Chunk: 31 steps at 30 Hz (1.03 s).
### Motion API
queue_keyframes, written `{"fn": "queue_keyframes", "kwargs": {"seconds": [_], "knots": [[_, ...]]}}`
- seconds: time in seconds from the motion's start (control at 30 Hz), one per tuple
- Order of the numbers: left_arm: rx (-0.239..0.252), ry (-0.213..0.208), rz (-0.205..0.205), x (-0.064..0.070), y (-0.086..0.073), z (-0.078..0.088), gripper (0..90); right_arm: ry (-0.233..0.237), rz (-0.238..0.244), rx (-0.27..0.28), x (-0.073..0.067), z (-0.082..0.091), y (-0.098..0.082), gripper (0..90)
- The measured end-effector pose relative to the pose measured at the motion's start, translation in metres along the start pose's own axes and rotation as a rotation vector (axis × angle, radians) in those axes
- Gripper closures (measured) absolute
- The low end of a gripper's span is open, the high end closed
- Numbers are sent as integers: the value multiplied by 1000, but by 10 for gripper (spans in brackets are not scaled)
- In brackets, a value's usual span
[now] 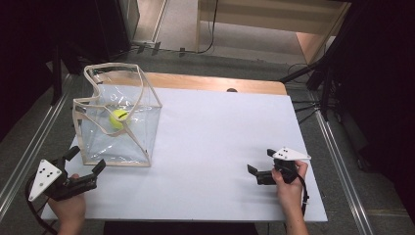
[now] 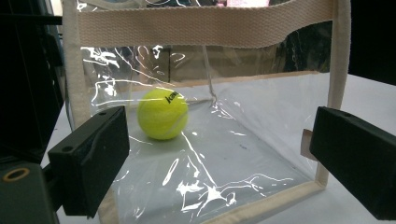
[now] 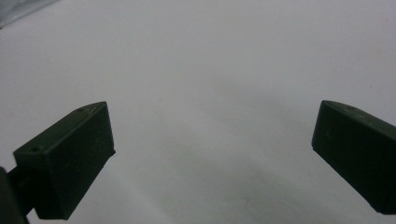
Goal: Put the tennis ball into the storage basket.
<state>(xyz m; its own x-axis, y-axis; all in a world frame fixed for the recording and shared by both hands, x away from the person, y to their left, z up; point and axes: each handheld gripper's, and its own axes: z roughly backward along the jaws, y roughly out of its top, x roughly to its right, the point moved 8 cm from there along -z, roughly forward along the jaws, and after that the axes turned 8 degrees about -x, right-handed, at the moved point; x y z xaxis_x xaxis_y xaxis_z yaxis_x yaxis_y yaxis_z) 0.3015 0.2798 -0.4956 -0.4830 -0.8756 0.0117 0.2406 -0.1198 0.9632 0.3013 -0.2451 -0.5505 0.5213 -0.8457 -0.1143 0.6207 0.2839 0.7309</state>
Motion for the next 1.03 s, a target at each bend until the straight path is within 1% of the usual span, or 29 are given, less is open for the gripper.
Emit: {"fn": "queue_keyframes", "kwargs": {"seconds": [0.1, 0.13, 0.17, 0.27, 0.3, 0.33, 0.43, 0.5, 0.67, 0.73, 0.77, 0.93, 1.0, 1.03], "knots": [[0, -1, 0, 0, 0, 0, 54, -3, -15, 0, 4, 2, -3, 0], [0, -1, -1, 0, 0, 0, 53, -12, -9, 6, 6, 3, -3, 0], [0, -1, -1, 0, 0, 0, 54, -16, -21, 5, 9, 5, -5, 0], [-1, -1, -1, 0, 0, 0, 54, -20, -31, 5, 11, 7, -6, 0], [0, -1, -1, 0, 0, 0, 54, -24, -23, 9, 13, 8, -6, 0], [0, -1, -1, 0, 0, 0, 54, -21, -37, 9, 14, 10, -7, 0], [0, -1, -2, 0, 0, 0, 54, -35, -44, 15, 19, 14, -10, 0], [-1, -1, -1, 0, 0, 0, 54, -37, -46, 18, 20, 14, -11, 0], [0, -3, 0, 0, 0, 0, 54, -50, -67, 22, 25, 19, -13, 0], [3, -4, 1, 0, 0, 0, 53, -57, -63, 27, 27, 20, -14, 0], [5, -5, 2, 0, 1, 0, 54, -59, -71, 23, 27, 21, -14, 0], [7, -4, 7, -1, 1, 0, 53, -61, -75, 36, 29, 22, -14, 0], [6, -4, 6, -1, 1, 0, 54, -50, -87, 28, 28, 22, -15, 0], [6, -4, 6, -1, 1, 0, 54, -57, -87, 20, 28, 20, -16, 0]]}}
